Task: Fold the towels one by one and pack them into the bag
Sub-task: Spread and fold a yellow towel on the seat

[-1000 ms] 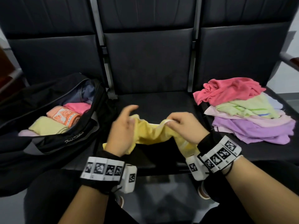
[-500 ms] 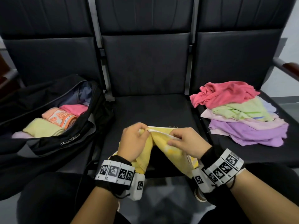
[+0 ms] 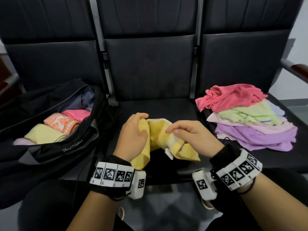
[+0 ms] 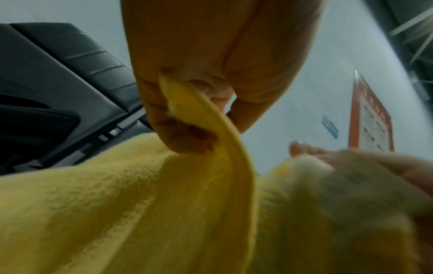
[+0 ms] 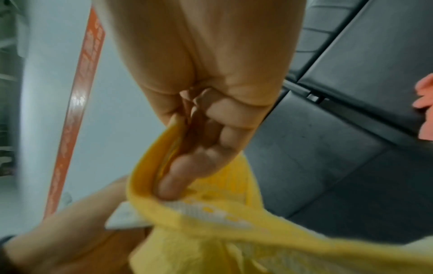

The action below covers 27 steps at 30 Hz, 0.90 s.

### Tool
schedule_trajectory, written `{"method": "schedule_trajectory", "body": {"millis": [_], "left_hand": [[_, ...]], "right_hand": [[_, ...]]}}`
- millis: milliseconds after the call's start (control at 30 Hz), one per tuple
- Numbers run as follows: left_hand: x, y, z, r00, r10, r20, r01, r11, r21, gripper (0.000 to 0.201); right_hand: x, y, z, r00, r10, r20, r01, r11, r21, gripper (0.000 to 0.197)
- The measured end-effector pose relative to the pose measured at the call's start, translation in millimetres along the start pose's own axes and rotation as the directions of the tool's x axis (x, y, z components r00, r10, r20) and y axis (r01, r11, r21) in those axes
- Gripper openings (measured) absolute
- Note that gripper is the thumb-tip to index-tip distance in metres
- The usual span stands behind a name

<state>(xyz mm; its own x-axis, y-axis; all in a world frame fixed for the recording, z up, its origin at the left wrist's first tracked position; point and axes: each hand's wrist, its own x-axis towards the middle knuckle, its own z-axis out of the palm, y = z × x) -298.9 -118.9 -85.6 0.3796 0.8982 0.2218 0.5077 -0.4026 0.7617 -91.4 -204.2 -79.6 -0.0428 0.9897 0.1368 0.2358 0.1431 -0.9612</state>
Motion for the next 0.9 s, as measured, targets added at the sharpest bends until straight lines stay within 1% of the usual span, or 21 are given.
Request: {"method": "schedule_trajectory", "body": {"millis": [67, 133, 167, 233, 300, 367, 433, 500, 567, 667, 733, 833, 900], "left_hand": [[-1.3, 8.3, 3.7, 0.995, 0.04, 0.088, -0.042, 0.999, 0.023, 0.054], [-3.0, 10.5, 5.5, 0.992, 0.017, 0.123, -0.021, 0.999, 0.027, 0.053], [-4.2, 10.5, 5.6, 0.99, 0.008, 0.142, -0.011, 1.0, 0.017, 0.051], [-6.9, 10.7, 4.7, 0.983, 0.02, 0.182, -0.018, 1.0, -0.009, 0.046], [-9.7, 12.2, 3.3, 0.976, 0.068, 0.205, -0.06, 0.997, -0.045, 0.039], [-11.5, 14.9, 2.0, 0.966, 0.129, 0.224, -0.115, 0.991, -0.073, 0.034], [-12.0, 16.1, 0.1, 0.964, 0.15, 0.221, -0.133, 0.987, -0.091, 0.032], [-12.2, 14.8, -2.5, 0.969, 0.136, 0.206, -0.113, 0.986, -0.122, 0.029], [-13.7, 12.4, -4.3, 0.972, 0.12, 0.203, -0.091, 0.985, -0.145, 0.025], [-18.4, 9.0, -4.0, 0.974, 0.09, 0.207, -0.044, 0.975, -0.217, 0.02], [-20.9, 6.1, -2.6, 0.978, 0.06, 0.201, -0.004, 0.964, -0.265, 0.022], [-20.6, -0.6, -3.5, 0.987, 0.001, 0.162, 0.047, 0.956, -0.289, 0.026], [-18.8, -5.4, -5.6, 0.989, -0.016, 0.148, 0.062, 0.948, -0.313, 0.029]], "right_hand": [[4.6, -6.4, 9.1, 0.993, 0.024, 0.117, -0.03, 0.999, 0.044, 0.043], [7.1, -7.2, 13.8, 0.983, 0.02, 0.18, -0.013, 0.999, -0.044, 0.053], [7.8, -6.2, 15.2, 0.984, 0.012, 0.176, 0.009, 0.993, -0.119, 0.05], [9.1, -2.2, 17.5, 0.994, -0.02, 0.107, 0.047, 0.966, -0.252, 0.032], [11.1, 2.5, 21.1, 0.997, -0.069, 0.038, 0.078, 0.945, -0.317, 0.013], [13.5, 5.8, 26.0, 0.994, -0.104, 0.042, 0.112, 0.923, -0.369, 0.003], [15.7, 7.6, 28.8, 0.993, -0.094, 0.076, 0.116, 0.923, -0.366, 0.005], [15.9, 6.2, 29.8, 0.993, -0.074, 0.096, 0.1, 0.946, -0.309, 0.004], [15.9, 6.1, 28.5, 0.994, -0.057, 0.089, 0.081, 0.955, -0.286, 0.003], [17.1, 7.5, 27.1, 0.997, -0.049, 0.065, 0.067, 0.949, -0.307, 0.005], [17.1, 8.5, 26.9, 0.998, -0.054, 0.031, 0.061, 0.942, -0.33, 0.005], [16.8, 11.8, 21.9, 0.995, -0.069, -0.075, 0.039, 0.938, -0.345, 0.012], [17.5, 12.7, 15.7, 0.989, -0.064, -0.13, 0.017, 0.941, -0.338, 0.014]]}}
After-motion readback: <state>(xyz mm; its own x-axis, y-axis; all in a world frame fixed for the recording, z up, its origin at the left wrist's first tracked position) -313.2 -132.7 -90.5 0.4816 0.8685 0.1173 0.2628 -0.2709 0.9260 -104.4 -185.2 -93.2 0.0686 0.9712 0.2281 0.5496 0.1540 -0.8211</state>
